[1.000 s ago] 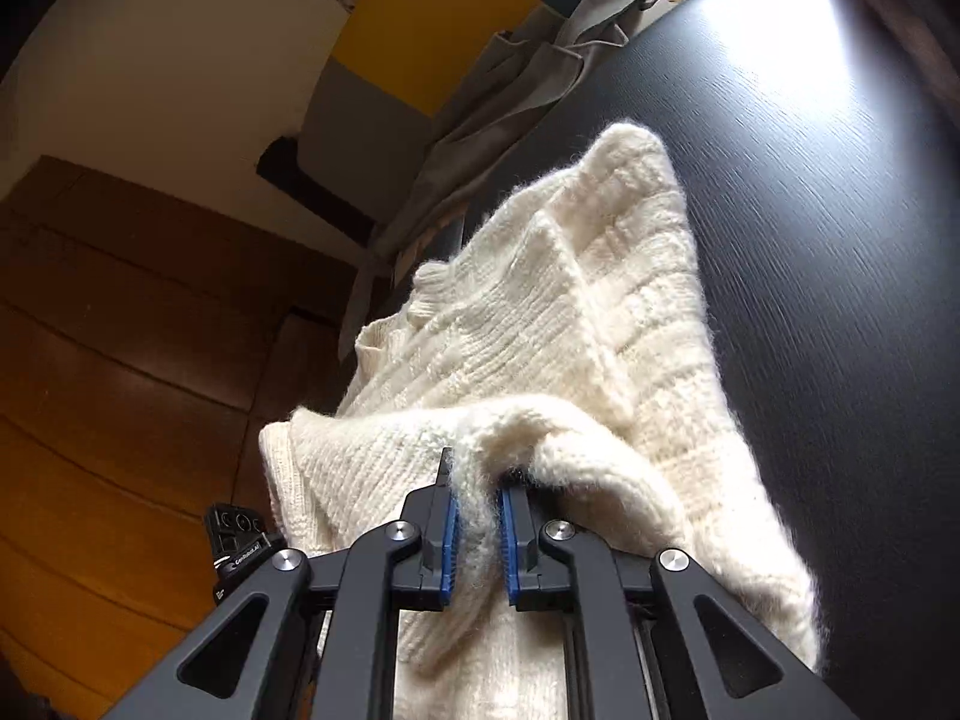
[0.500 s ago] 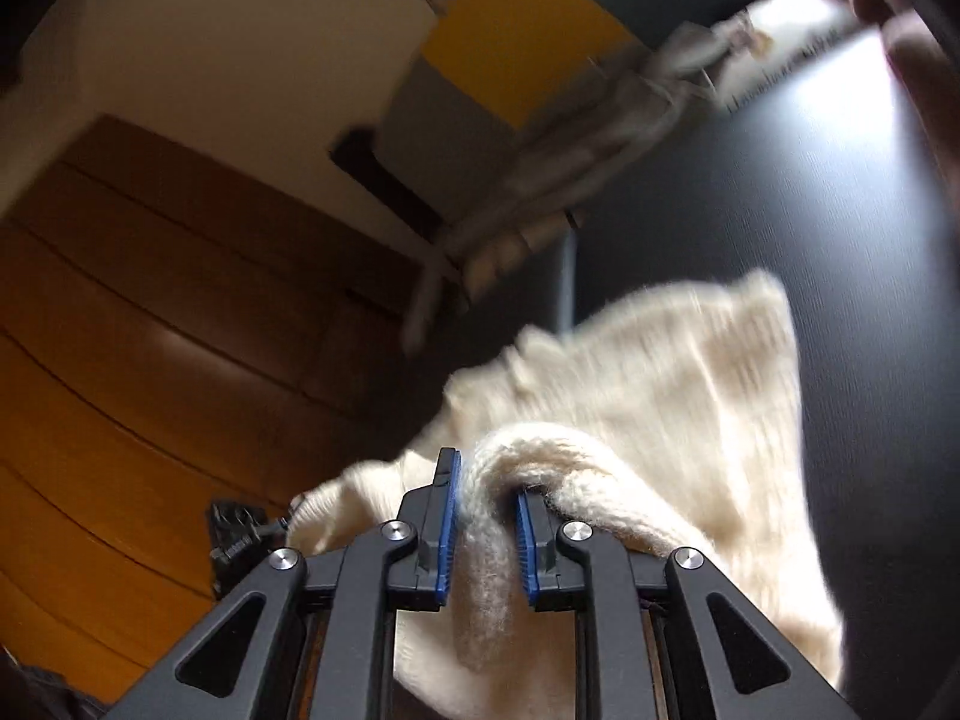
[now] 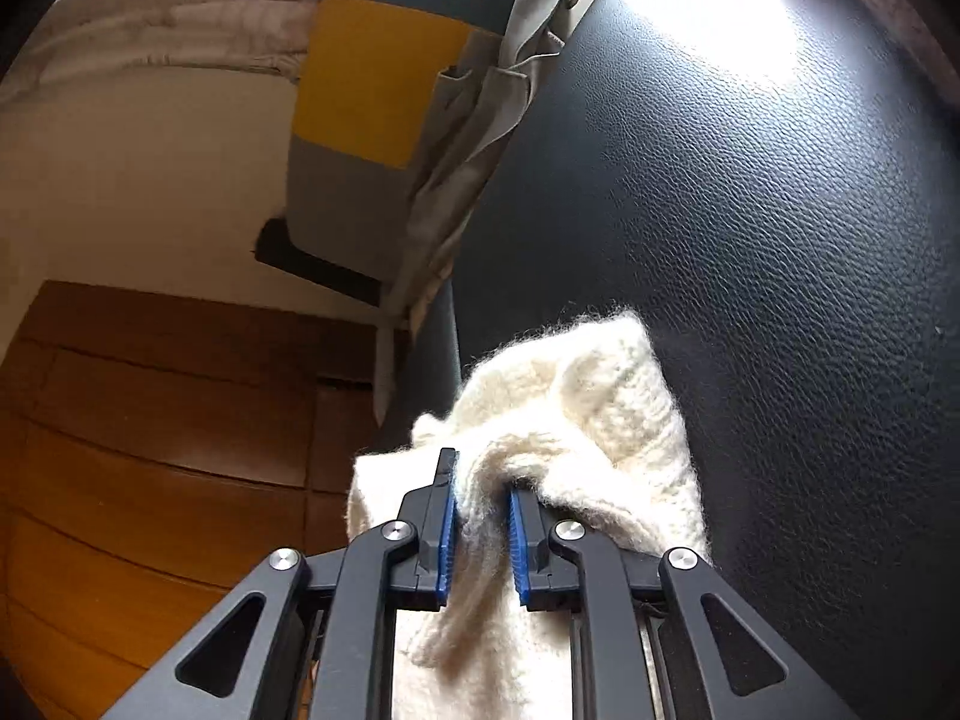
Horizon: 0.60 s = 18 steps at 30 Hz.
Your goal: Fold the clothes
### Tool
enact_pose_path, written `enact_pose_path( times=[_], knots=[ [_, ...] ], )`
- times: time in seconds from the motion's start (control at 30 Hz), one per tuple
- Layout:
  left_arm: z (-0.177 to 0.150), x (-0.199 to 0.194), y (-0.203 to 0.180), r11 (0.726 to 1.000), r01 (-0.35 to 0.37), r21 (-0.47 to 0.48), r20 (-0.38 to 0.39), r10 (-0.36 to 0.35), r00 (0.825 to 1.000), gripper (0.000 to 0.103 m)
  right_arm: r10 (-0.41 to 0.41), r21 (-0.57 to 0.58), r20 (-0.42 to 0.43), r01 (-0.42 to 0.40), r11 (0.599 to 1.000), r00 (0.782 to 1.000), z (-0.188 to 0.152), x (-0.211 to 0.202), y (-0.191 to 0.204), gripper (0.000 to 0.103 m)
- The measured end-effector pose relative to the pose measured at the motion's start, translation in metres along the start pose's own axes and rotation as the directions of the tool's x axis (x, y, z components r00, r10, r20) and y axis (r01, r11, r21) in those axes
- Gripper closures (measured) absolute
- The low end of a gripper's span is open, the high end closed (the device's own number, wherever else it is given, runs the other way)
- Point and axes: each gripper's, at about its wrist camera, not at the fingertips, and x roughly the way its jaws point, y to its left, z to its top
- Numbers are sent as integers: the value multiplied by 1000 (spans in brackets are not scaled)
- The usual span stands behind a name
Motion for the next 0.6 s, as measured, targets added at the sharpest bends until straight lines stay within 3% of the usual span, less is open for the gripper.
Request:
enact_pose_path(
  times=[0.03, 0.07, 0.1, 0.17, 0.23, 0.37, 0.5, 0.53, 0.6],
  knots=[
    [-3, -6, -5, 1000, -3, 10, 17, 3, 1000, 83, 2, -1, -2, -2, 1000, 1000, -2, -2, 1, 83],
    [-6, -18, -9, 1000, -6, 21, 42, 5, 999, 82, 8, -8, -1, -8, 1000, 1000, -4, -4, 4, 71],
    [-8, -29, -11, 1000, -8, 30, 66, 6, 998, 80, -5, -47, 6, 5, 999, 1000, -7, -11, 11, 53],
    [-15, -52, -11, 999, -28, 45, 109, 23, 994, 77, -33, -128, 23, 36, 991, 999, -15, -24, 25, 38],
    [-29, -69, -8, 994, -85, 65, 133, 76, 988, 75, -59, -207, 42, 67, 976, 997, -22, -38, 39, 38],
    [-63, -98, 9, 976, -190, 106, 143, 175, 974, 74, -210, -346, 45, 213, 914, 977, -44, -60, 47, 36],
    [-91, -105, 10, 965, -204, 162, 110, 188, 976, 74, -310, -429, 21, 288, 856, 951, -65, -81, 41, 36],
    [-97, -106, 9, 961, -206, 186, 98, 190, 977, 74, -315, -446, 23, 292, 846, 949, -71, -87, 38, 38],
    [-108, -98, 4, 934, -231, 274, 55, 224, 973, 79, -318, -472, 29, 294, 832, 948, -78, -92, 41, 52]
  ],
)
